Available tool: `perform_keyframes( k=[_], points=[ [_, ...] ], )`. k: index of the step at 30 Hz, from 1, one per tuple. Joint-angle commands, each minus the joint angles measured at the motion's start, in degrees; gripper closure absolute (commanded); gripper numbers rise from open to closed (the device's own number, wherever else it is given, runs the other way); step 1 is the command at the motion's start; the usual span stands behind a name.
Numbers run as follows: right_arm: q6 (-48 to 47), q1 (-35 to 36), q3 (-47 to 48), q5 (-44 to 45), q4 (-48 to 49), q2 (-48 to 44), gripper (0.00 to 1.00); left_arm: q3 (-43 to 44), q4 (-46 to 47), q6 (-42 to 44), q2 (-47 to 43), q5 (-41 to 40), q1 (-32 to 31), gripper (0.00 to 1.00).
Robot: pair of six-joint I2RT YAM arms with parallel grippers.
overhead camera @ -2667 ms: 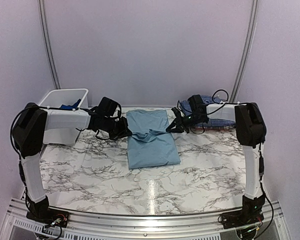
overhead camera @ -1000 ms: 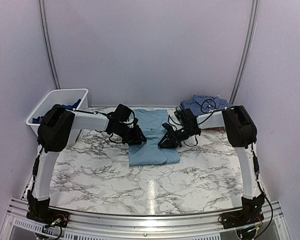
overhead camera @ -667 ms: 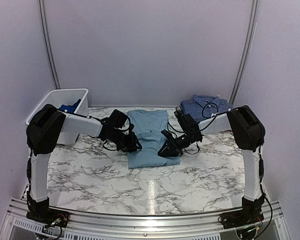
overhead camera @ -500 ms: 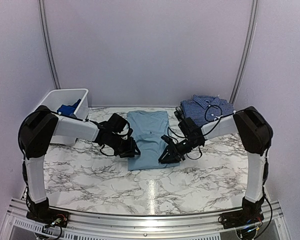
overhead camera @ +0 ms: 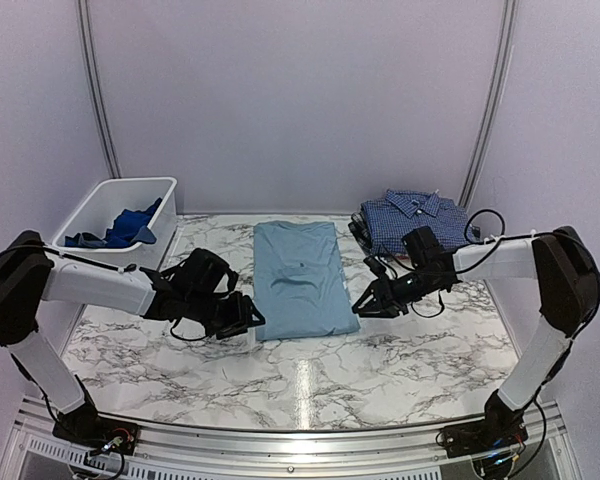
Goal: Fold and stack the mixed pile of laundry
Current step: Pick up the 2/3-rectangle-folded T-shirt from the center of the board.
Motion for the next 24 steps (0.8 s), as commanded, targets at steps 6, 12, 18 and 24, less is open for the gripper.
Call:
perform_keyframes(
  k=[6,12,18,24],
  points=[
    [-3.63,-2.87,-1.1,3.3,-1.31,6.78,0.64,-3.66,8.76,-7.03,4.87,-1.36,-2.15,0.44],
    [-3.95,-2.92,-1.46,2.8,-0.1,9.91,0.64,-2.12,9.14,-8.07,8.24,-1.63,-2.8,0.5],
    [-4.51,-2.92,-0.8,2.25,-0.02,11.66,0.68,-2.52,8.06,-9.44,8.01,-4.28,-2.8,0.54],
    [-5.01,-2.92,-0.85,1.5,0.09,12.21,0.81,-3.28,7.61,-8.89,8.28,-4.05,-2.88,0.57]
  ],
)
